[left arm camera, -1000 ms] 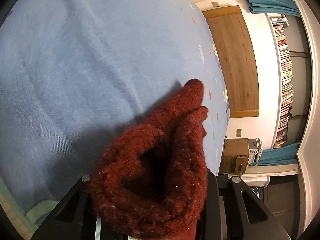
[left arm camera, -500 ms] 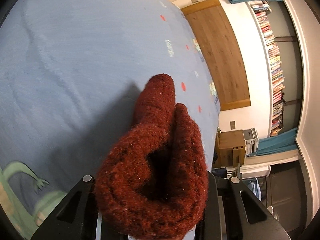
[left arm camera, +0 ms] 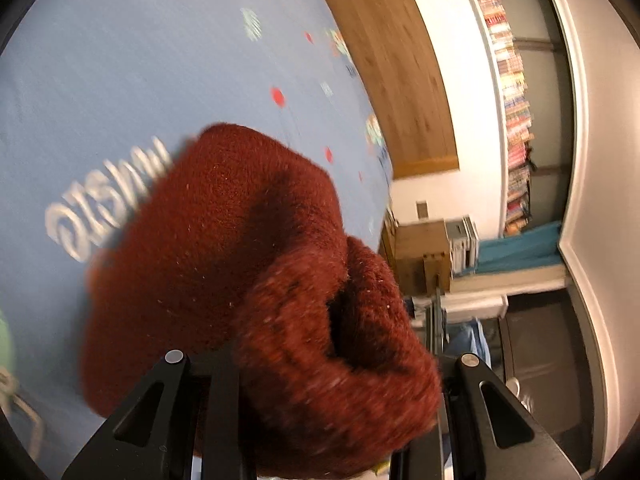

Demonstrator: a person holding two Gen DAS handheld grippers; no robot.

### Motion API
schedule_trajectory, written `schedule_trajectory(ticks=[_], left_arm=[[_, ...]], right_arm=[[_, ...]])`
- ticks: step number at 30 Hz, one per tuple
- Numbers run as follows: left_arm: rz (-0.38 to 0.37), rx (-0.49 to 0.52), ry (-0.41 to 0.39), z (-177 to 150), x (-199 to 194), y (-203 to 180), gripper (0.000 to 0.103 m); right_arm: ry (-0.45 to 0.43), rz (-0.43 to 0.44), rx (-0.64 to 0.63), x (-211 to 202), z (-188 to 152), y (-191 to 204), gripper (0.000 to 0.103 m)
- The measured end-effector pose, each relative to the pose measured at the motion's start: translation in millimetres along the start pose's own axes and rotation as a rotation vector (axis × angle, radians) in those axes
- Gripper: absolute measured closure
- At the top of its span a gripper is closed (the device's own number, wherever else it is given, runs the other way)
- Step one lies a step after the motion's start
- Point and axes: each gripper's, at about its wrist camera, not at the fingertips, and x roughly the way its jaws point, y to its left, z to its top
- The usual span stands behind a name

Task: Fold small clothes
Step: 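Grasp the sweater edge with the left tool and fold it over the rest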

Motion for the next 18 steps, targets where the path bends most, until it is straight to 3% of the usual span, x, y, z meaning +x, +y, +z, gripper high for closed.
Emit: schedule_trajectory(ticks=[5, 10, 18], left_arm=[[0.027, 0.075, 0.101, -39.4, 48.9, -21.9, 0.080], [0.154, 0.226, 0.195, -91.9, 94.3, -28.4, 0.080], [0.216, 0.392, 0.201, -140.0, 115.3, -60.0, 0.080]], right_arm=[[-0.020, -0.014, 0.026, -12.8, 0.6, -19.4, 0.035], [-0.030, -0.026, 0.061, -19.8, -3.0, -38.0, 0.035], [-0.039, -0.031, 0.106, -25.5, -9.1, -55.3, 0.035]])
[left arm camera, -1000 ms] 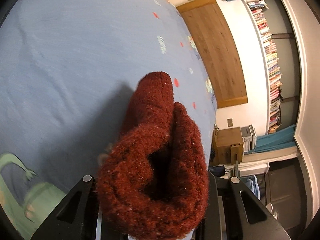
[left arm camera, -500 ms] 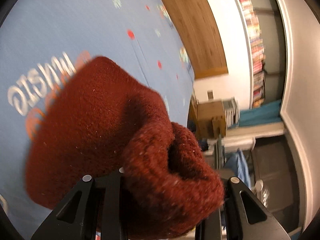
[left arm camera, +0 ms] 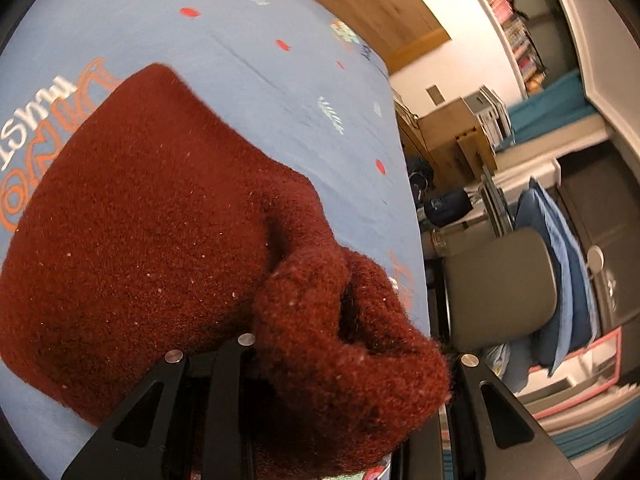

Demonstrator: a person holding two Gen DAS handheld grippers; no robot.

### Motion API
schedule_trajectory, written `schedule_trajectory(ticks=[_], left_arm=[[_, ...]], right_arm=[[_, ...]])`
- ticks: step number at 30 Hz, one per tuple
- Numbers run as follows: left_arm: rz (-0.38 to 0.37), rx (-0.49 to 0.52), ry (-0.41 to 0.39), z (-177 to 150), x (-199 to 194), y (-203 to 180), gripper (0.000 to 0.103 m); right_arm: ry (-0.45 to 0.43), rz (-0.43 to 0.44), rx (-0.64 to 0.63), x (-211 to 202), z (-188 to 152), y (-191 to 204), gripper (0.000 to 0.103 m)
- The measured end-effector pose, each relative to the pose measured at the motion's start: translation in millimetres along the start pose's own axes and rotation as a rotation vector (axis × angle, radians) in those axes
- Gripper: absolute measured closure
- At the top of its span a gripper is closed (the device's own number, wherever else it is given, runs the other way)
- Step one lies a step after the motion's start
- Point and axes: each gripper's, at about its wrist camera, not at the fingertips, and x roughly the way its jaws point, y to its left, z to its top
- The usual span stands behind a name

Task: Fold small clothes
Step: 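Grasp the sweater edge with the left tool and fold it over the rest, then open the left tool and release the folded sweater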

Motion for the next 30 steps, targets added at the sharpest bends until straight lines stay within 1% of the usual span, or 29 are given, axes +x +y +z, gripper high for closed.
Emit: schedule_trajectory(ticks=[1, 4, 6, 7, 8, 9, 10, 11, 12, 14, 15, 19, 23, 26, 27, 29, 30], left_arm=[[0.013, 0.024, 0.004, -5.6, 3.0, -3.5, 0.080], [0.094, 0.101, 0.026, -29.0, 22.7, -16.3, 0.080], [0.138, 0.146, 0.076, -43.9, 39.4, -15.8, 0.078], [0.153, 0.163, 0.088, -50.9, 44.3, -15.1, 0.078], [0.156, 0.172, 0.089, -54.7, 45.4, -15.8, 0.074], [0.142, 0.184, 0.084, -59.0, 44.3, -16.3, 0.068], [0.121, 0.184, 0.087, -61.6, 42.7, -17.1, 0.064], [0.105, 0.179, 0.090, -64.6, 42.2, -16.6, 0.056], [0.071, 0.164, 0.100, -65.7, 41.0, -15.2, 0.052], [-0.002, 0.134, 0.149, -69.4, 44.6, -15.4, 0.052], [-0.026, 0.128, 0.174, -71.8, 46.9, -15.8, 0.051], [-0.055, 0.165, 0.201, -58.3, 41.9, -18.8, 0.051], [-0.106, 0.193, 0.222, -46.7, 23.6, -20.2, 0.051], [-0.124, 0.231, 0.221, -34.1, 5.9, -22.5, 0.051], [-0.124, 0.261, 0.210, -26.7, -5.9, -20.3, 0.051], [-0.108, 0.312, 0.184, -19.1, -21.4, -21.8, 0.051], [-0.087, 0.354, 0.163, -12.3, -33.2, -17.4, 0.051]], right_arm=[[-0.003, -0.001, 0.004, -1.2, 0.3, -1.7, 0.035], [-0.006, -0.002, 0.008, -3.4, 0.7, -4.2, 0.035], [-0.007, -0.004, 0.008, -4.5, 0.8, -5.7, 0.035], [-0.007, -0.005, 0.008, -5.2, 1.1, -5.9, 0.035], [-0.007, -0.006, 0.008, -5.8, 1.2, -5.9, 0.035], [-0.007, -0.007, 0.007, -6.2, 1.5, -5.5, 0.035], [-0.007, -0.008, 0.006, -5.9, 1.7, -4.8, 0.035], [-0.006, -0.009, 0.005, -5.2, 2.1, -5.2, 0.035], [-0.005, -0.010, 0.004, -4.4, 2.7, -4.6, 0.035], [-0.002, -0.011, 0.000, -3.0, 4.0, -2.6, 0.035], [-0.001, -0.010, -0.003, -2.1, 4.7, 0.1, 0.035], [0.000, -0.011, -0.024, -1.8, 7.5, 10.4, 0.035], [-0.004, -0.011, -0.054, -2.3, 14.4, 23.0, 0.035], [-0.006, -0.003, -0.093, 0.2, 24.1, 40.9, 0.035], [-0.006, 0.001, -0.104, 1.2, 26.6, 45.4, 0.035], [-0.010, 0.022, -0.146, 3.4, 34.8, 65.8, 0.035], [-0.011, 0.031, -0.161, 4.8, 37.9, 73.8, 0.035]])
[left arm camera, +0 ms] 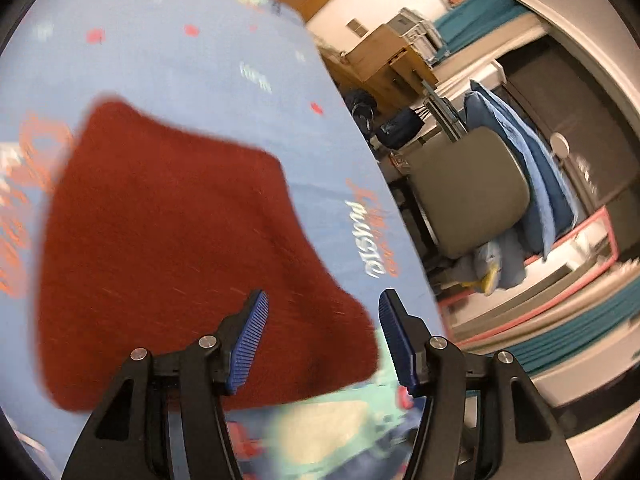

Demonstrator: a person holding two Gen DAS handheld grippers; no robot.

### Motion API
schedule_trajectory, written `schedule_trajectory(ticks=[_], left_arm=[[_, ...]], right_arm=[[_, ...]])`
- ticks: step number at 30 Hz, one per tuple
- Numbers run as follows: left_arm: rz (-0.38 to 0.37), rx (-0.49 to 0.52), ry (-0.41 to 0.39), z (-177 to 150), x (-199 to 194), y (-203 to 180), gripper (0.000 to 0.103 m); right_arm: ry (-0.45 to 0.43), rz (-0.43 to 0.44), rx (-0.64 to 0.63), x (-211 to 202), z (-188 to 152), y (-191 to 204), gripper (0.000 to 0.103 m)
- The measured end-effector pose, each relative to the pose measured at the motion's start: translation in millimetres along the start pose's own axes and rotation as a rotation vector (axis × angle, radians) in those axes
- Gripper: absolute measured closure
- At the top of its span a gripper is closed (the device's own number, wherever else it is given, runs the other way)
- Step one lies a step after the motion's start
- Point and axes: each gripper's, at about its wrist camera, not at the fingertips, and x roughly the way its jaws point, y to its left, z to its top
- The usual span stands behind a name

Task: Fold small clothes
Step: 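Open the left tool and release the folded sweater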

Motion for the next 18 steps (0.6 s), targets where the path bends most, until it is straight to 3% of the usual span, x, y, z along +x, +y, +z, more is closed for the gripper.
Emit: schedule_trajectory(ticks=[4, 10, 13, 18], left_arm=[[0.121, 0.120, -0.024, -0.9, -36.2, 23.5, 0.051], [0.165, 0.213, 0.028, -31.5, -37.9, 46.3, 0.051], [0.162, 0.230, 0.092, -53.5, -15.1, 51.3, 0.051], [0.137, 0.216, 0.095, -70.0, 5.0, 48.8, 0.051]], right_arm=[[-0.011, 0.071, -0.086, 12.8, 23.3, 46.1, 0.035], [0.006, 0.117, -0.161, 62.2, 50.5, 90.0, 0.035], [0.045, 0.090, -0.150, 94.7, 53.4, 86.8, 0.035], [0.108, 0.019, -0.115, 129.4, 47.6, 54.7, 0.035]])
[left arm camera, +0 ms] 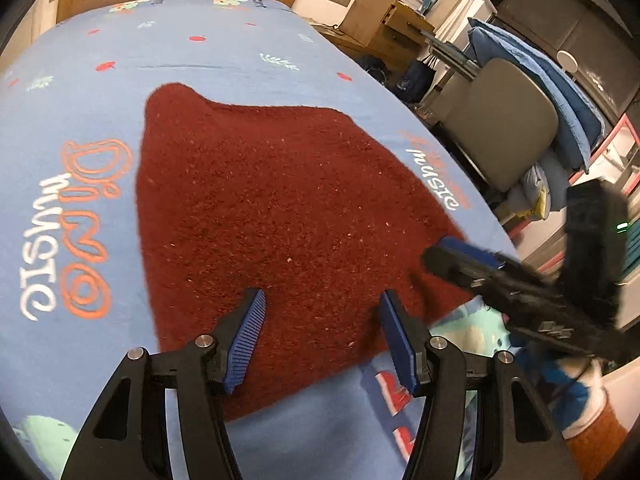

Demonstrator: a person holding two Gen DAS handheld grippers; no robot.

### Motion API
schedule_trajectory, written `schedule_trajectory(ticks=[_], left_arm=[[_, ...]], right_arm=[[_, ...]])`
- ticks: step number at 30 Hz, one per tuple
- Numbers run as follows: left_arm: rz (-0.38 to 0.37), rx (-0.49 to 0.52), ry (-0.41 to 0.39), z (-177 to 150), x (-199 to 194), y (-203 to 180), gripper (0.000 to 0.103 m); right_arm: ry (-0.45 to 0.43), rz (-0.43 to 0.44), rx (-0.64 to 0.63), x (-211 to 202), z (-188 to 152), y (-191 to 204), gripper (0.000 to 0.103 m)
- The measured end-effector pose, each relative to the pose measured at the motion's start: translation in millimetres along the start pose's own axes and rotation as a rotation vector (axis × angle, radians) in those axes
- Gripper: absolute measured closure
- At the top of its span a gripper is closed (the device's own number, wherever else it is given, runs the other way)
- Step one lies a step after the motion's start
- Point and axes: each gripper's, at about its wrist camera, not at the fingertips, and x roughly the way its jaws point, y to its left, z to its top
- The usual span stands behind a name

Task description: Fold small clothes

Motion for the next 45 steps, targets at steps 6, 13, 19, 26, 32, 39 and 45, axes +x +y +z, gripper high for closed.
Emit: schedule_trajectory(ticks=[6, 13, 19, 26, 32, 39, 45], left_arm=[[0.031, 0.014, 0.000, 3.5, 16.5, -10.0, 0.049], [0.014, -0.008, -0.027, 11.8, -19.2, -2.8, 0.047], [0.063, -0.040, -0.115, 21.9, -56.9, 19.5, 0.033], [0.090, -0.141, -0.091, 25.0, -45.6, 61.4, 0.030], [0.024, -0.211, -0.027, 25.8, -16.6, 91.9, 0.030], [-0.159, -0.308, 0.024, 29.3, 10.6, 123.2, 0.019], [-0.297, -0.423, -0.013, 33.6, 19.8, 148.3, 0.035]], right_arm=[[0.051, -0.013, 0.062, 23.4, -13.6, -34.8, 0.035], [0.068, -0.020, 0.020, 14.8, -4.4, -22.8, 0.035], [-0.050, -0.023, -0.001, -22.3, 10.9, -12.0, 0.031], [-0.019, -0.045, 0.024, -8.5, 28.5, -30.1, 0.024], [0.124, 0.078, 0.121, 33.9, 28.4, -58.6, 0.022], [0.239, 0.277, 0.224, 67.9, 21.6, -82.6, 0.021], [0.271, 0.434, 0.293, 86.2, 14.9, -92.2, 0.033]])
